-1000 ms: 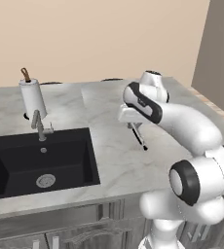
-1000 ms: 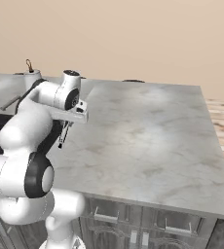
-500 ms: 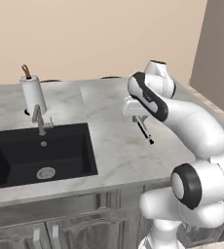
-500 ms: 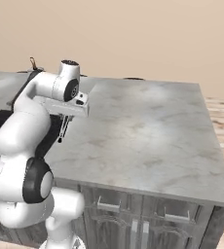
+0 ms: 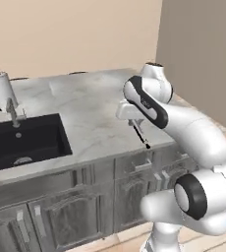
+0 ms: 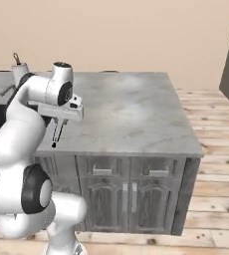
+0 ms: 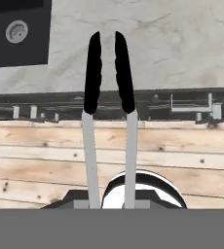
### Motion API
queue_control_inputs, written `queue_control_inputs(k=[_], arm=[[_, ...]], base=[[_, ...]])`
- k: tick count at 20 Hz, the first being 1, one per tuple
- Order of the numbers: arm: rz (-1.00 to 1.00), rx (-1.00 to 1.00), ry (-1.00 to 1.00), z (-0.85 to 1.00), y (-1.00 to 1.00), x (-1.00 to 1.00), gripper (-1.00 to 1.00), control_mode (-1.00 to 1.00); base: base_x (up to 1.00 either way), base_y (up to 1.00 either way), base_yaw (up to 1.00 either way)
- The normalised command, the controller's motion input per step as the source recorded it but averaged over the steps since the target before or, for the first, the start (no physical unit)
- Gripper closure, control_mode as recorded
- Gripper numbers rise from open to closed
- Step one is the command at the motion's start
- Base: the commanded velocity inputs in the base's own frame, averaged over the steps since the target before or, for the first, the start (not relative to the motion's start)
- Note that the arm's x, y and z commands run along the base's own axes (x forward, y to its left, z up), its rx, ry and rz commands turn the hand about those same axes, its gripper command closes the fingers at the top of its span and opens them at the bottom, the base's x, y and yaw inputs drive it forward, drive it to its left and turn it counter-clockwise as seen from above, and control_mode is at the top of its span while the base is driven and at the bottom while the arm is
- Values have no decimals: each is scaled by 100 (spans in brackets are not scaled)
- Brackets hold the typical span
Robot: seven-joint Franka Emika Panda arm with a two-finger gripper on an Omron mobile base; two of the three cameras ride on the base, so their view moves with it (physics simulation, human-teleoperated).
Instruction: Pick up the tongs from the counter and place them near the plate next to the oven.
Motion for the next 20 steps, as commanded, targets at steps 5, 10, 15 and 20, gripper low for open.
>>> queue_control_inputs(k=[5,10,15,20], arm=[[0,0,0,0,0,0,100,100],[0,0,0,0,0,0,100,100],[0,0,0,0,0,0,100,100],[0,0,0,0,0,0,100,100]], base=[[0,-11,-96],[0,-11,-97],[0,-12,-92],[0,-13,-85]])
